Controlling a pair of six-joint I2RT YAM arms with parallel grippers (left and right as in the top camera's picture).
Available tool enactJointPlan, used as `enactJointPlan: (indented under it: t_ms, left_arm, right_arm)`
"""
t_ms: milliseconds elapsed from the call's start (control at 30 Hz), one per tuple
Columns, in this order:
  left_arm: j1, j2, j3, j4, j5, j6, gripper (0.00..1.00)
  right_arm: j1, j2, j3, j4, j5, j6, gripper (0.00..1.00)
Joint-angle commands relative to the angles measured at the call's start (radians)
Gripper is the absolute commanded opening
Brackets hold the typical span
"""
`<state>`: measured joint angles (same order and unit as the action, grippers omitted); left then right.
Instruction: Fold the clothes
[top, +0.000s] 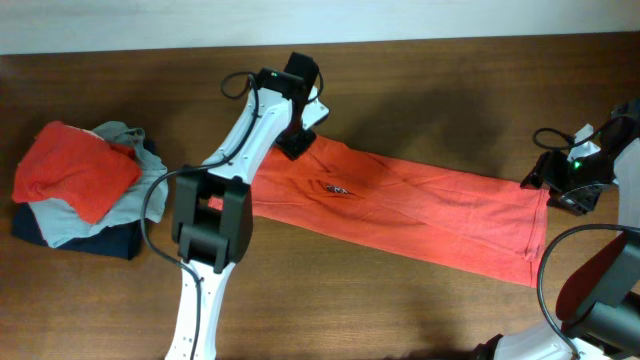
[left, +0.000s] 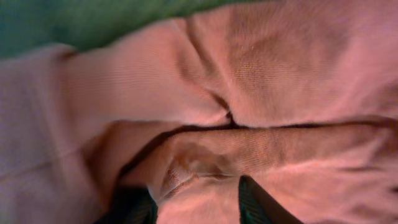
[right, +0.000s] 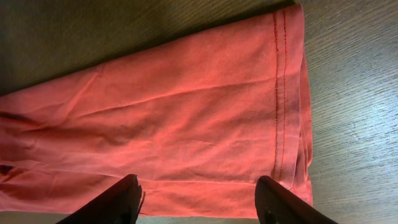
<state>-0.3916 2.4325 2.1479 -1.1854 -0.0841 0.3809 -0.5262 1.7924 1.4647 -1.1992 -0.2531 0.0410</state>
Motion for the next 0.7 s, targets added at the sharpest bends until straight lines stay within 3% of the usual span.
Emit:
enactJointPlan:
  t_ms: [0,100,300,667]
  left_arm:
    - [0.0,0.021,-0.006,0.005,-0.011,0.014,0.37]
    - [-0.001,0.021,-0.002,0.007,-0.029,0.014,0.31]
    - [-0.001,-0.002,0.033,-0.027,-0.029,0.01,0.01]
    - [-0.014,-0.034,0.212,-0.203,0.051,-0.021,0.01]
  right_arm:
    - [0.003,-0.019,0.009,0.002,-0.005,-0.011,0.64]
    - [0.003,-0.019,0.009,0.002,-0.005,-0.011,0.64]
    - [0.003,-0.019,0.009,0.002,-0.005,-0.011,0.64]
    - [0.003,-0.019,0.009,0.002,-0.005,-0.011,0.64]
